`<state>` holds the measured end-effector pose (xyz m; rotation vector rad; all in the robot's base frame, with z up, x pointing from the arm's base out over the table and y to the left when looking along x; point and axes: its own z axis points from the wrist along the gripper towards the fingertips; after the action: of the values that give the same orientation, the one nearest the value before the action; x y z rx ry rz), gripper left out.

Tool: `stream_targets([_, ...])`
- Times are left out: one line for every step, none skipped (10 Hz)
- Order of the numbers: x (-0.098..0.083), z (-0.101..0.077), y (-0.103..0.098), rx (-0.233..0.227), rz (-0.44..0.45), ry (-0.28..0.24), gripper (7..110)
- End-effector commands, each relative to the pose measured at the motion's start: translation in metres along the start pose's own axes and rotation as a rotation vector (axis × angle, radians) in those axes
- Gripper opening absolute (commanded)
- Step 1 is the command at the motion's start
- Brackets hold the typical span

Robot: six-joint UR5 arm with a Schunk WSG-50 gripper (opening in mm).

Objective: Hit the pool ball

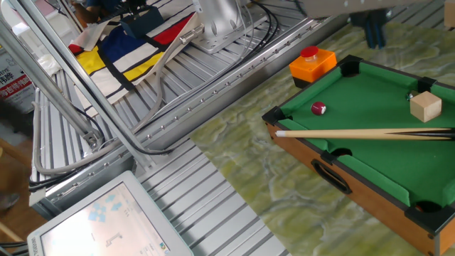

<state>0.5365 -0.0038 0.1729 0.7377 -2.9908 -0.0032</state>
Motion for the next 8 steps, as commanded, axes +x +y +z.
stream_targets([-0.043,0.020,-0.004,0.050,-0.089,-0.052,7])
stream_targets([-0.050,0.030,-0.001,0.040,-0.118,-0.060,7])
stream_targets([-0.053,0.034,0.002,0.033,-0.134,-0.065,7])
stream_targets([-0.052,0.034,0.001,0.040,-0.153,-0.059,7])
stream_targets([-0.050,0.033,0.000,0.041,-0.161,-0.051,7])
stream_targets([-0.048,0.032,0.004,0.024,-0.163,-0.048,7])
stream_targets([-0.047,0.031,0.003,0.030,-0.173,-0.042,7])
stream_targets([-0.044,0.033,0.005,0.023,-0.245,-0.029,7])
